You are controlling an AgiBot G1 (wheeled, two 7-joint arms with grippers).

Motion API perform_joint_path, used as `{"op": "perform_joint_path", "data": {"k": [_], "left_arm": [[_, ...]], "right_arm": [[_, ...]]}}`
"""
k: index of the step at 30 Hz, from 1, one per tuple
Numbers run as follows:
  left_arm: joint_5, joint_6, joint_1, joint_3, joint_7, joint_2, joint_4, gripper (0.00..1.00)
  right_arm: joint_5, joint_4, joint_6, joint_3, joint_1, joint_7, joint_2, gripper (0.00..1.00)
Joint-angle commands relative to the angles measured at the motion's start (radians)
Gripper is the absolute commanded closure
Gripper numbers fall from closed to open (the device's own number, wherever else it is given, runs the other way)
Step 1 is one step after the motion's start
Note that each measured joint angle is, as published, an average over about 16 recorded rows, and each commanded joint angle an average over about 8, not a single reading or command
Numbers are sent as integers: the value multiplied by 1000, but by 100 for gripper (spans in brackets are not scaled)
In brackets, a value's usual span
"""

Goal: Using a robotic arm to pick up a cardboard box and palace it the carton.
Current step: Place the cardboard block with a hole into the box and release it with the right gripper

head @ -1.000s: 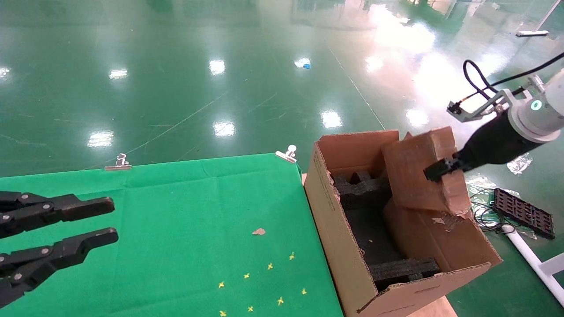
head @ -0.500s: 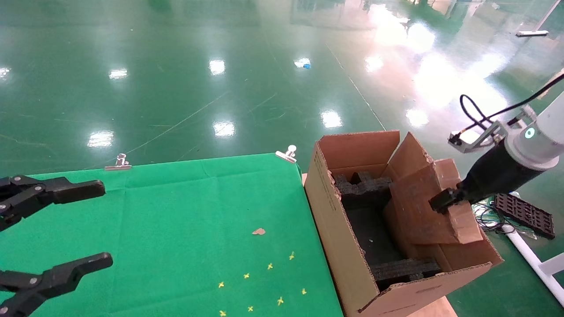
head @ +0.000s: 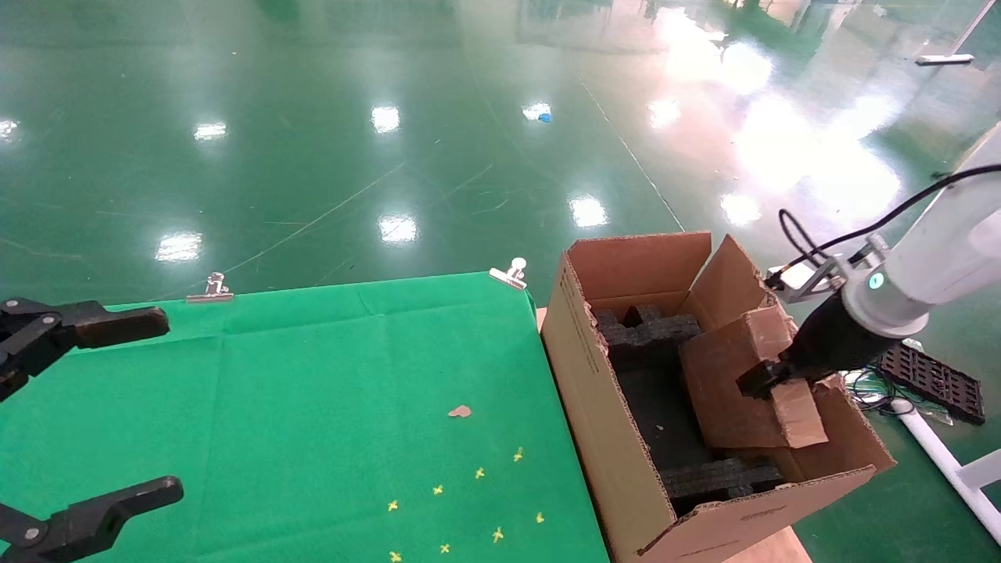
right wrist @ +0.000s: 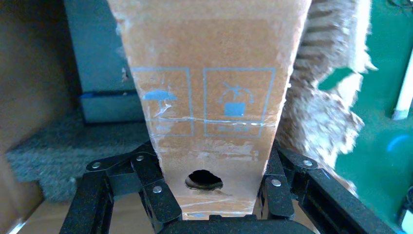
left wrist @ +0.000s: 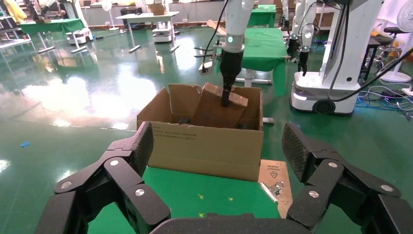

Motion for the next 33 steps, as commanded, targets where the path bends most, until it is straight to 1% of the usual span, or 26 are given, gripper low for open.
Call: {"op": "perform_joint_path", "data": {"k": [1,9,18,22,26,33], "left_arm": [[0,0,0,0,0,0,0,0],[0,0,0,1,0,0,0,0],[-1,0,0,1,1,0,0,0],[-1,-1,0,1,1,-1,0,0],[-1,-1,0,2,1,-1,0,0],[-1,-1,0,2,1,-1,0,0]], "right_arm": [[4,2,25,3,-22,3,-5,100],[14,8,91,10,-92,-2,-20,100],[24,7,155,17,-140,-8,-30,100],[31,6,167,22,-142,-14,-26,51],[34,5,157,24,-127,-22,-18,1],[38,5,126,26,-100,-37,-2,0]]}}
